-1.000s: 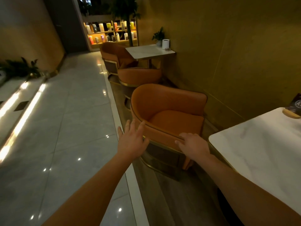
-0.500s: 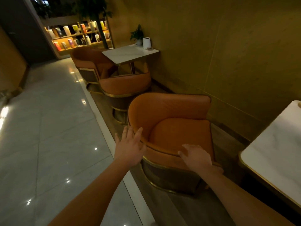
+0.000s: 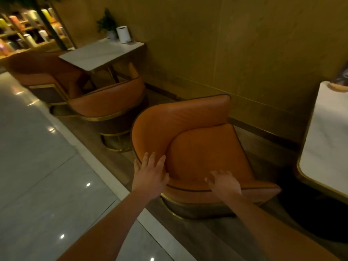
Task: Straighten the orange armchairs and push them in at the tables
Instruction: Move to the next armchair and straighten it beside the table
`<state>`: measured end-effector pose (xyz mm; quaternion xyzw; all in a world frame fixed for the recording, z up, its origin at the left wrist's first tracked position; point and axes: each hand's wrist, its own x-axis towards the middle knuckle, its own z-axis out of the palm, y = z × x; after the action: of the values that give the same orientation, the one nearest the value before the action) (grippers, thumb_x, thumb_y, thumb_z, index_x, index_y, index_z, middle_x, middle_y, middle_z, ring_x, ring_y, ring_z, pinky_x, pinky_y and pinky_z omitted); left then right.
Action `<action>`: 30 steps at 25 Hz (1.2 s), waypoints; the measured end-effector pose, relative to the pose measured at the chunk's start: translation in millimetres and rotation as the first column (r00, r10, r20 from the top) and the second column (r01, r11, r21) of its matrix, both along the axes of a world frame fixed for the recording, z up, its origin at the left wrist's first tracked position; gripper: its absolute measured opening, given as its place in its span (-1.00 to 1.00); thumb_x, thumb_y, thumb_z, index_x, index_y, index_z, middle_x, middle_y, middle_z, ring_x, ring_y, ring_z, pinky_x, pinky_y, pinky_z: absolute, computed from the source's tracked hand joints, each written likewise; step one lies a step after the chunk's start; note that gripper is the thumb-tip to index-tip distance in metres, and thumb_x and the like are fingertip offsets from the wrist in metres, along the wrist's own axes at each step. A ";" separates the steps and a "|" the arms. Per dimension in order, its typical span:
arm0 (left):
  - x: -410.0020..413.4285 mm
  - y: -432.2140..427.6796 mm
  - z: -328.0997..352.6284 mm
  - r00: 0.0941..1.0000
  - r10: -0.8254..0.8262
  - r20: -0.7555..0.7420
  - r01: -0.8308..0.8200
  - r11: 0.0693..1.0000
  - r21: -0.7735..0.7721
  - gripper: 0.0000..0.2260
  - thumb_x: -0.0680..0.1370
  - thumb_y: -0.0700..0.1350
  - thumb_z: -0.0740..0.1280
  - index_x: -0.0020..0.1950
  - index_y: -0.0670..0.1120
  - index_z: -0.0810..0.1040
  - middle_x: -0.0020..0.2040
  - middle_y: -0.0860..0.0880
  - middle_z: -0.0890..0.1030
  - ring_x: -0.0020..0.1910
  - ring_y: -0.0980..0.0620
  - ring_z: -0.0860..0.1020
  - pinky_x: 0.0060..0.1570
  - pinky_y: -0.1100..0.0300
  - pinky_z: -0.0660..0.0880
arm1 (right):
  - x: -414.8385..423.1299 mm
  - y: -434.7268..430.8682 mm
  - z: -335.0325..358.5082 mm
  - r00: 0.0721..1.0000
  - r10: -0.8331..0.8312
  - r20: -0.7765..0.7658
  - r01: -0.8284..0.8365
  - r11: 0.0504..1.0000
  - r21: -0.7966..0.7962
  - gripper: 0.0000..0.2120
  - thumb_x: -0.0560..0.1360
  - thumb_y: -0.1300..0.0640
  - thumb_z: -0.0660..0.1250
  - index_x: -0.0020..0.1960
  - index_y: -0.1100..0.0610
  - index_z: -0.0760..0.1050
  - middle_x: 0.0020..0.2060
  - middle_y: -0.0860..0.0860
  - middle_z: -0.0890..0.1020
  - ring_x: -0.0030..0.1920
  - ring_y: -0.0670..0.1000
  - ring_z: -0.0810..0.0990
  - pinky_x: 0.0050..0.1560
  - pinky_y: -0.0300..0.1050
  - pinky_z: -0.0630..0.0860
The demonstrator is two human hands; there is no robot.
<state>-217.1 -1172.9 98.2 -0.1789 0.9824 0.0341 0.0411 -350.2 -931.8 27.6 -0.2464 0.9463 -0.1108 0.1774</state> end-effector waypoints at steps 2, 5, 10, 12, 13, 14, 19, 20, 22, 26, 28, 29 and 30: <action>-13.5 -23.0 -14.2 0.997 -0.072 0.005 0.072 0.997 -0.006 -0.42 0.60 0.28 -0.03 0.60 0.14 0.02 0.61 -0.10 0.11 0.60 -0.19 -0.04 0.50 -0.36 -0.02 | -0.4 -11.3 -11.0 0.999 -0.044 -0.004 0.044 0.999 0.018 -0.49 0.62 -0.23 0.05 0.46 0.00 0.32 0.38 0.03 0.44 0.38 0.10 0.34 0.21 0.04 0.46; -30.0 -69.5 -42.1 0.981 -0.191 0.018 0.191 0.982 0.004 -0.42 0.60 0.29 -0.04 0.60 0.14 0.02 0.62 -0.08 0.10 0.60 -0.19 -0.04 0.51 -0.34 -0.04 | 4.8 -34.1 -34.5 0.987 -0.155 -0.038 0.157 0.984 0.081 -0.53 0.62 -0.24 0.01 0.36 0.01 0.40 0.27 0.01 0.51 0.28 0.08 0.40 0.17 0.01 0.44; -45.6 -135.8 -94.9 0.937 -0.350 0.012 0.350 0.936 -0.022 -0.35 0.55 0.35 -0.20 0.59 0.14 0.13 0.60 -0.08 0.19 0.60 -0.20 0.03 0.50 -0.37 -0.05 | 26.3 -60.0 -79.4 0.944 -0.322 -0.067 0.327 0.941 0.088 -0.60 0.60 -0.26 -0.02 0.12 -0.07 0.48 0.10 -0.04 0.55 0.14 0.03 0.41 0.13 0.00 0.40; -49.4 -152.2 -112.0 0.921 -0.390 0.011 0.390 0.918 -0.072 -0.29 0.54 0.38 -0.27 0.57 0.13 0.23 0.57 -0.09 0.27 0.59 -0.21 0.09 0.49 -0.38 -0.11 | 35.9 -68.9 -98.5 0.938 -0.320 -0.131 0.335 0.935 0.114 -0.57 0.59 -0.26 -0.07 0.09 -0.10 0.50 0.09 -0.07 0.54 0.14 0.03 0.40 0.21 0.01 0.38; -52.0 -156.5 -119.3 0.913 -0.408 0.010 0.407 0.908 -0.104 -0.27 0.53 0.39 -0.28 0.54 0.12 0.30 0.55 -0.10 0.33 0.58 -0.22 0.13 0.48 -0.39 -0.14 | 38.7 -74.2 -106.9 0.921 -0.342 -0.187 0.364 0.927 0.095 -0.53 0.58 -0.27 -0.10 0.06 -0.09 0.52 0.07 -0.08 0.53 0.13 0.04 0.40 0.23 0.03 0.38; -55.8 -158.1 -125.4 0.910 -0.415 -0.002 0.411 0.903 -0.127 -0.27 0.54 0.39 -0.26 0.50 0.11 0.36 0.52 -0.10 0.38 0.56 -0.23 0.17 0.48 -0.40 -0.16 | 39.1 -79.7 -112.9 0.899 -0.366 -0.240 0.392 0.918 0.067 -0.49 0.58 -0.28 -0.12 0.02 -0.08 0.53 0.04 -0.07 0.54 0.11 0.05 0.42 0.24 0.04 0.38; -72.0 -144.8 -141.5 0.936 -0.324 -0.139 0.309 0.943 -0.119 -0.45 0.53 0.38 0.05 0.31 0.13 0.56 0.37 -0.12 0.54 0.45 -0.28 0.34 0.45 -0.42 -0.09 | 30.3 -90.6 -131.1 0.865 -0.344 -0.365 0.361 0.932 -0.023 -0.52 0.61 -0.18 -0.11 -0.13 -0.11 0.56 -0.14 -0.11 0.60 0.01 -0.02 0.53 0.38 0.03 0.31; -73.2 -144.6 -144.2 0.932 -0.323 -0.163 0.304 0.944 -0.131 -0.49 0.51 0.36 0.12 0.29 0.13 0.57 0.37 -0.12 0.54 0.44 -0.28 0.34 0.45 -0.43 -0.07 | 30.5 -90.6 -135.5 0.846 -0.353 -0.399 0.366 0.929 -0.046 -0.57 0.61 -0.15 -0.06 -0.16 -0.11 0.55 -0.18 -0.13 0.57 -0.05 -0.03 0.51 0.32 0.02 0.36; -76.9 -145.9 -147.3 0.923 -0.330 -0.198 0.304 0.941 -0.148 -0.54 0.47 0.31 0.20 0.26 0.14 0.58 0.37 -0.11 0.54 0.45 -0.28 0.33 0.44 -0.44 -0.08 | 30.1 -90.7 -143.5 0.808 -0.377 -0.454 0.382 0.920 -0.085 -0.64 0.60 -0.10 0.02 -0.20 -0.10 0.53 -0.23 -0.13 0.53 -0.12 -0.02 0.48 0.18 0.01 0.41; -89.3 -151.8 -150.9 0.906 -0.352 -0.234 0.312 0.931 -0.190 -0.55 0.47 0.30 0.21 0.25 0.13 0.58 0.38 -0.11 0.53 0.45 -0.27 0.32 0.43 -0.43 -0.07 | 23.1 -95.1 -148.8 0.779 -0.387 -0.494 0.388 0.915 -0.106 -0.66 0.60 -0.09 0.06 -0.21 -0.09 0.53 -0.25 -0.12 0.51 -0.16 -0.03 0.45 0.09 -0.01 0.42; -103.8 -159.0 -151.1 0.903 -0.357 -0.239 0.314 0.928 -0.200 -0.54 0.48 0.30 0.20 0.25 0.13 0.59 0.38 -0.10 0.52 0.45 -0.25 0.33 0.43 -0.43 -0.04 | 15.7 -103.1 -148.5 0.764 -0.408 -0.501 0.403 0.907 -0.124 -0.66 0.60 -0.09 0.06 -0.22 -0.10 0.52 -0.25 -0.13 0.52 -0.17 -0.05 0.45 0.08 -0.01 0.44; -112.9 -162.7 -150.6 0.902 -0.363 -0.233 0.319 0.925 -0.205 -0.54 0.48 0.30 0.19 0.26 0.13 0.59 0.39 -0.09 0.52 0.45 -0.23 0.32 0.43 -0.43 -0.02 | 11.6 -107.0 -149.4 0.751 -0.419 -0.511 0.412 0.901 -0.133 -0.66 0.59 -0.09 0.06 -0.23 -0.10 0.52 -0.26 -0.13 0.53 -0.18 -0.06 0.46 0.07 -0.01 0.45; -122.4 -167.1 -150.0 0.902 -0.369 -0.225 0.324 0.922 -0.211 -0.53 0.48 0.31 0.17 0.27 0.14 0.59 0.39 -0.08 0.51 0.46 -0.22 0.32 0.43 -0.43 0.00 | 7.3 -111.6 -150.1 0.738 -0.428 -0.522 0.419 0.897 -0.143 -0.65 0.59 -0.09 0.06 -0.24 -0.10 0.52 -0.26 -0.13 0.53 -0.18 -0.06 0.47 0.06 -0.01 0.46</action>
<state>-339.6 -1340.0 -51.8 0.0023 0.9946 -0.0339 -0.0981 -342.9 -1043.5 -122.4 -0.0472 0.9872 -0.0816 -0.1286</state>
